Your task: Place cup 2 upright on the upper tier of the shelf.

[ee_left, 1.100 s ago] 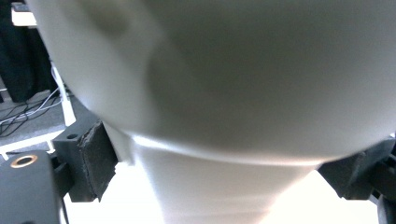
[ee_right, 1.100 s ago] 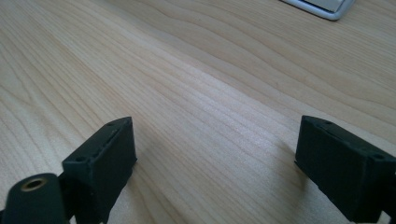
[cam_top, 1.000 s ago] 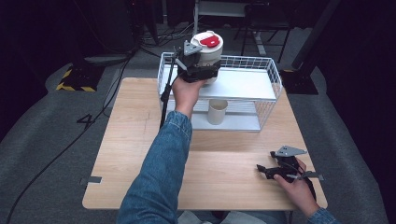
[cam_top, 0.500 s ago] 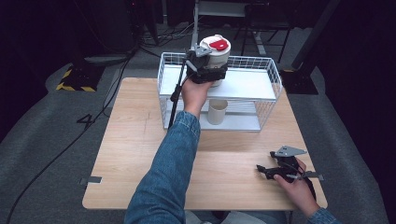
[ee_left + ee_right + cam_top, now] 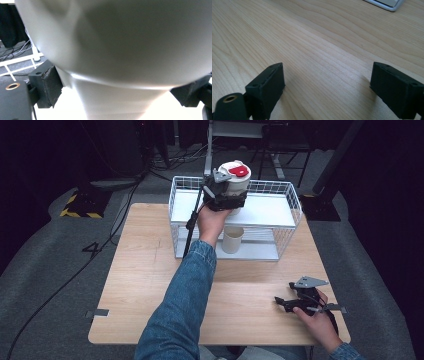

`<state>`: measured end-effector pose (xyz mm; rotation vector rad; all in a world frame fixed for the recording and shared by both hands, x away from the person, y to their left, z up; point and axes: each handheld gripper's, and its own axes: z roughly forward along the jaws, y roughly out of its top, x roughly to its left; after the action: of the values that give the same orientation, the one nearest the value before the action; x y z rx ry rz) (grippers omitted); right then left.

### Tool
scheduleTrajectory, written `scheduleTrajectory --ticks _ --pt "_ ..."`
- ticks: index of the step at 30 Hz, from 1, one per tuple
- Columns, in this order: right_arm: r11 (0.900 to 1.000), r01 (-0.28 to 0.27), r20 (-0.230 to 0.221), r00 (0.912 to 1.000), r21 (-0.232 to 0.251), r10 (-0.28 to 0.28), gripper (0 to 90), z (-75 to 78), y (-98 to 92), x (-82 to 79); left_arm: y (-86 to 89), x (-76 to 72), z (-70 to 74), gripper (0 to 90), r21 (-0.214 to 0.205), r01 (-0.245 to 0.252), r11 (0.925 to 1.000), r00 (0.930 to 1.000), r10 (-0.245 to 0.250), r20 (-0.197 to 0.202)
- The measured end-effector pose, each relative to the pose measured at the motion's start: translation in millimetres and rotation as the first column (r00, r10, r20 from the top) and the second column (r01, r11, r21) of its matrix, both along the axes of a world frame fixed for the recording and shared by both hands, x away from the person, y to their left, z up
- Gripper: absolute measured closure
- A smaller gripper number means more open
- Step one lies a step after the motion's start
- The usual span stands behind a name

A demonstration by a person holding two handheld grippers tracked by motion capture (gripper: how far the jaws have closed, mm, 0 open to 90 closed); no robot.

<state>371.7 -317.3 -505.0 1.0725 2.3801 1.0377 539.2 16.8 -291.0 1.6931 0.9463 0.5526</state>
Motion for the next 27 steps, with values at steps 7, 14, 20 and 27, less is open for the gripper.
scheduleTrajectory --ticks 7,14,20,27 --pt "1.0 0.0 0.0 1.0 0.0 0.0 12.5 0.0 0.0 0.0 -0.6 -1.1 -1.2 12.3 0.001 -0.001 1.0 0.9999 0.001 0.011" --pt "1.0 0.0 0.0 1.0 0.0 0.0 12.5 0.0 0.0 0.0 1.1 -0.4 -0.4 11.6 -0.006 0.003 1.0 1.0 -0.003 -0.001" --pt "1.0 0.0 0.0 1.0 0.0 0.0 12.5 0.0 0.0 0.0 0.0 -5.4 3.9 0.0 0.011 -0.037 0.9993 0.9981 0.036 0.05" --pt "1.0 0.001 0.001 1.0 0.0 -0.001 12.5 -0.1 0.0 0.1 10.1 -12.9 11.2 0.0 0.011 -0.025 0.9996 0.998 0.025 0.058"
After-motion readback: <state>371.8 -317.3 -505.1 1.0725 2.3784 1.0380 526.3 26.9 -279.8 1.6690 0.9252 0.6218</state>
